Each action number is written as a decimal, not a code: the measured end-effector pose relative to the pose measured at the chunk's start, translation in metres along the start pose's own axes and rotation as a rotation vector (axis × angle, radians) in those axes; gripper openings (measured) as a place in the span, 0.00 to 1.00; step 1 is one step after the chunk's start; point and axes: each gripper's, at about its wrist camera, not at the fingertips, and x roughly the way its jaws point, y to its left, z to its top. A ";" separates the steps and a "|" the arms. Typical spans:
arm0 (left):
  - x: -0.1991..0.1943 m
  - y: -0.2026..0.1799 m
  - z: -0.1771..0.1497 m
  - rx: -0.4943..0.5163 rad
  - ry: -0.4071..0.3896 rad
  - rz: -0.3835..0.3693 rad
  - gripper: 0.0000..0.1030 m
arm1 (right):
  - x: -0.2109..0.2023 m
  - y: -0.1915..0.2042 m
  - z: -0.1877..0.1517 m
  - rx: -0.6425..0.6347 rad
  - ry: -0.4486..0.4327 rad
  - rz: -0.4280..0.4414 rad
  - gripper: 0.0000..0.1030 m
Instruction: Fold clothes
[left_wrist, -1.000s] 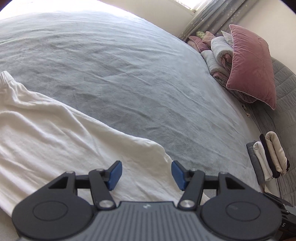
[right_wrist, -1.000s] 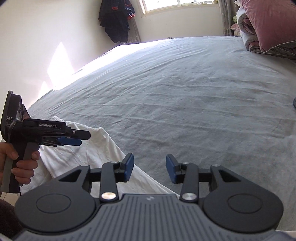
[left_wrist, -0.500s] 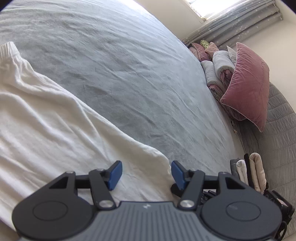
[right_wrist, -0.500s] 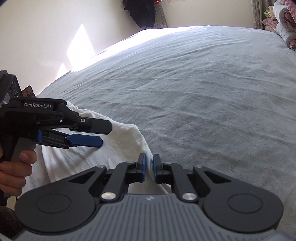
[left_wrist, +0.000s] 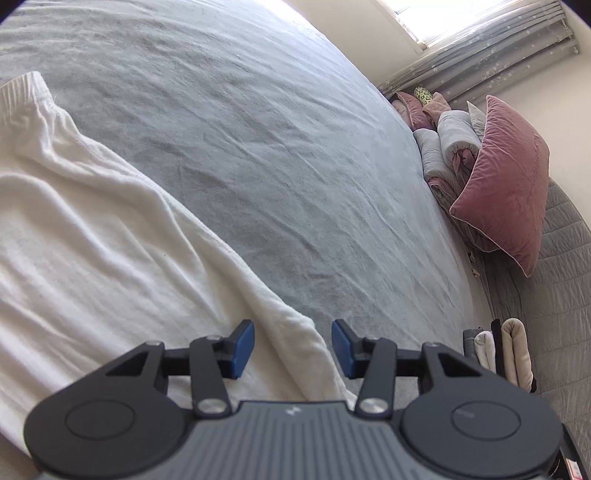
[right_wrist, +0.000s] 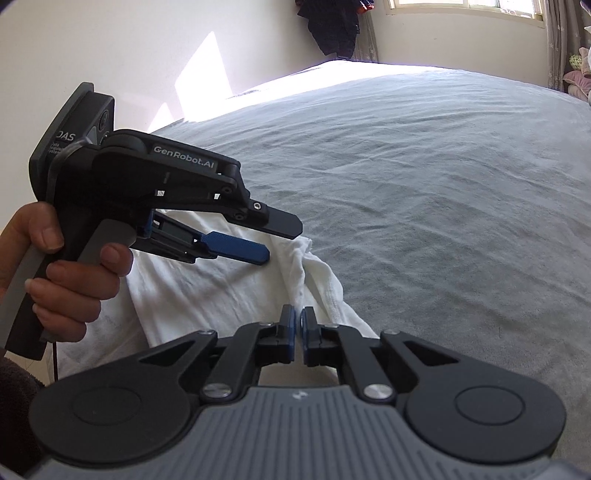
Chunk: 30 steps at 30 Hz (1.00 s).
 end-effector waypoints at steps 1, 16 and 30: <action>0.000 0.001 0.000 -0.005 0.001 0.001 0.43 | 0.002 0.001 -0.001 -0.002 0.012 0.005 0.05; -0.006 0.017 0.005 -0.046 -0.016 0.063 0.33 | 0.034 -0.055 0.010 0.448 0.015 0.244 0.52; -0.011 0.032 0.009 -0.106 0.002 0.035 0.31 | 0.079 -0.099 0.032 1.005 -0.063 0.412 0.52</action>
